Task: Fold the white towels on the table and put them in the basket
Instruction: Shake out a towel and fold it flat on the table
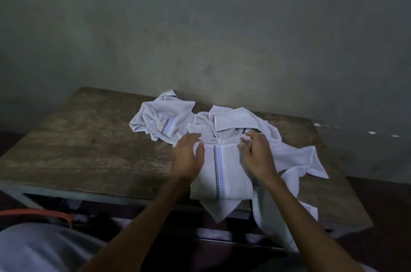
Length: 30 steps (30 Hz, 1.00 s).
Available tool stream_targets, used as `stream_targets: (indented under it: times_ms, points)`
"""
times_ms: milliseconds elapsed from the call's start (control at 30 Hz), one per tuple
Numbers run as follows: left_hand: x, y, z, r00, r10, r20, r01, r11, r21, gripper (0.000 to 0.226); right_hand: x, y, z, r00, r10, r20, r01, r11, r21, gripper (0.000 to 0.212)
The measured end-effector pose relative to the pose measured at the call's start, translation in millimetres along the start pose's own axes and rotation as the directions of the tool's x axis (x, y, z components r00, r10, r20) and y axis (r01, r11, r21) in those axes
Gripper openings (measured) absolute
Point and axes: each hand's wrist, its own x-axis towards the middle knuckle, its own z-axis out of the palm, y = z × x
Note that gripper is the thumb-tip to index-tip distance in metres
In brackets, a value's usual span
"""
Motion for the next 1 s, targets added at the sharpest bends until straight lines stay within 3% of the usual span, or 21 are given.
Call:
stream_targets:
  times_ms: [100, 167, 267, 367, 467, 733, 900, 1000]
  points:
    - [-32, -1, 2, 0.964, 0.222, 0.145, -0.245, 0.955, 0.165, 0.045, -45, -14, 7, 0.964, -0.249, -0.096, 0.217, 0.940, -0.261, 0.032]
    - [-51, -6, 8, 0.917, 0.254, 0.306, -0.345, 0.891, 0.295, 0.051, -69, -14, 19, 0.933, -0.358, 0.038, 0.337, 0.831, -0.443, 0.041]
    - [-58, -11, 15, 0.872, 0.176, 0.458, -0.396, 0.803, 0.446, 0.057, -72, -3, 30, 0.945, -0.230, 0.233, 0.326, 0.736, -0.594, 0.065]
    - [-53, -13, 16, 0.866, 0.116, 0.486, -0.371, 0.801, 0.470, 0.062, -60, 0, 31, 0.942, -0.122, 0.313, 0.302, 0.717, -0.628, 0.079]
    - [-48, -14, 16, 0.859, 0.087, 0.505, -0.366, 0.794, 0.486, 0.064, -53, 2, 33, 0.931, -0.085, 0.355, 0.308, 0.705, -0.639, 0.076]
    - [-38, -13, 4, 0.851, 0.077, 0.520, -0.384, 0.768, 0.514, 0.059, -39, -1, 30, 0.929, -0.091, 0.359, 0.307, 0.731, -0.610, 0.092]
    - [-47, -12, 9, 0.838, 0.069, 0.541, -0.386, 0.776, 0.498, 0.059, -42, 6, 33, 0.940, -0.157, 0.302, 0.318, 0.722, -0.614, 0.079]
    - [-46, -16, 7, 0.825, 0.068, 0.562, -0.400, 0.772, 0.494, 0.058, -42, 14, 33, 0.942, -0.103, 0.318, 0.281, 0.761, -0.585, 0.076]
